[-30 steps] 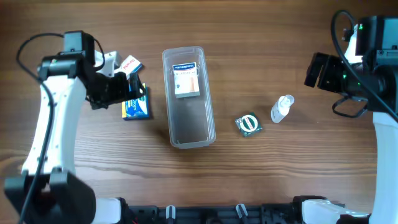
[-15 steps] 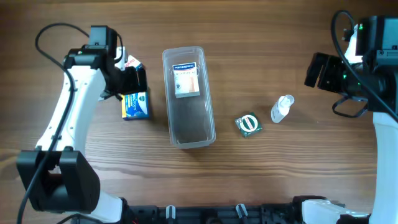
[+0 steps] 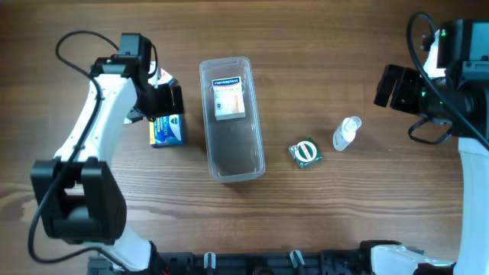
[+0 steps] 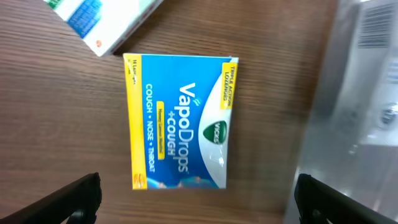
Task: Pack container
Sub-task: 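Lower left gripper and grasp the VapoDrops box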
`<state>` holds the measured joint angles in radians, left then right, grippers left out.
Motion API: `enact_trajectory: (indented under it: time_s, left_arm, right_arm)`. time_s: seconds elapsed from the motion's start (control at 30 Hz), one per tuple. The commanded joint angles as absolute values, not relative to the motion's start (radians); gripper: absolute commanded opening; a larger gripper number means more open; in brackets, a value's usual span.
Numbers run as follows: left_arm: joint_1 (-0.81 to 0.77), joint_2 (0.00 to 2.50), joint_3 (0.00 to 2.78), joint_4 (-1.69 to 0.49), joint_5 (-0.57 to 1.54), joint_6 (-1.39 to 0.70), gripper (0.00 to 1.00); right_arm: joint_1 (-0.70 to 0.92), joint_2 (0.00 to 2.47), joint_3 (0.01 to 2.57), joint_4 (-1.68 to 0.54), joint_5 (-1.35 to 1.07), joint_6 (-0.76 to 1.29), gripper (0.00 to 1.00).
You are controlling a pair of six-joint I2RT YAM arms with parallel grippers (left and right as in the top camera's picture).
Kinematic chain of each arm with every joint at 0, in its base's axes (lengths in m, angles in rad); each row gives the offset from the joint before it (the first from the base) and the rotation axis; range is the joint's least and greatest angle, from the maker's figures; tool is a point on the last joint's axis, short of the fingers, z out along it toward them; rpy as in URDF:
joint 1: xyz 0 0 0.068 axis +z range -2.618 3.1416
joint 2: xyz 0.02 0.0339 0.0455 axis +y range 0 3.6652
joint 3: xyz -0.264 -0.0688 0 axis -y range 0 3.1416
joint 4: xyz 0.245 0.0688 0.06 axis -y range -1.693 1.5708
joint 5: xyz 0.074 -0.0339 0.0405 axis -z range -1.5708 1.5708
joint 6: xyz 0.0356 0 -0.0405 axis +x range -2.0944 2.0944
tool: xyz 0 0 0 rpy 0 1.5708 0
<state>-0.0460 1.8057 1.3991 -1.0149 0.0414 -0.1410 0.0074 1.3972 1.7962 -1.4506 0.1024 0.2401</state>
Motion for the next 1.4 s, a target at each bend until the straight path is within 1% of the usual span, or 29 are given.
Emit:
enact_trajectory:
  time_s: [0.0, 0.47, 0.9, 1.2, 1.37]
  left_arm:
    - [-0.046, 1.854, 1.345, -0.966, 0.025, -0.166, 1.0]
    - [-0.046, 1.895, 1.201, -0.774, 0.024, -0.166, 1.0]
    - [-0.046, 1.896, 1.163, -0.716, -0.006, -0.165, 1.0]
    - [-0.046, 1.897, 1.135, -0.638, -0.01, -0.164, 1.0]
    - [-0.046, 1.897, 1.131, -0.628, -0.01, -0.104, 1.0]
  right_arm:
    - [0.004, 1.404, 1.804, -1.449, 0.12, 0.236, 1.0]
    - [0.004, 1.404, 1.804, -1.449, 0.12, 0.236, 0.99]
    - [0.004, 1.404, 1.804, -1.449, 0.12, 0.236, 1.0]
    - [0.004, 1.404, 1.804, -1.449, 0.12, 0.236, 1.0]
    - [0.004, 1.404, 1.804, -1.449, 0.12, 0.236, 1.0]
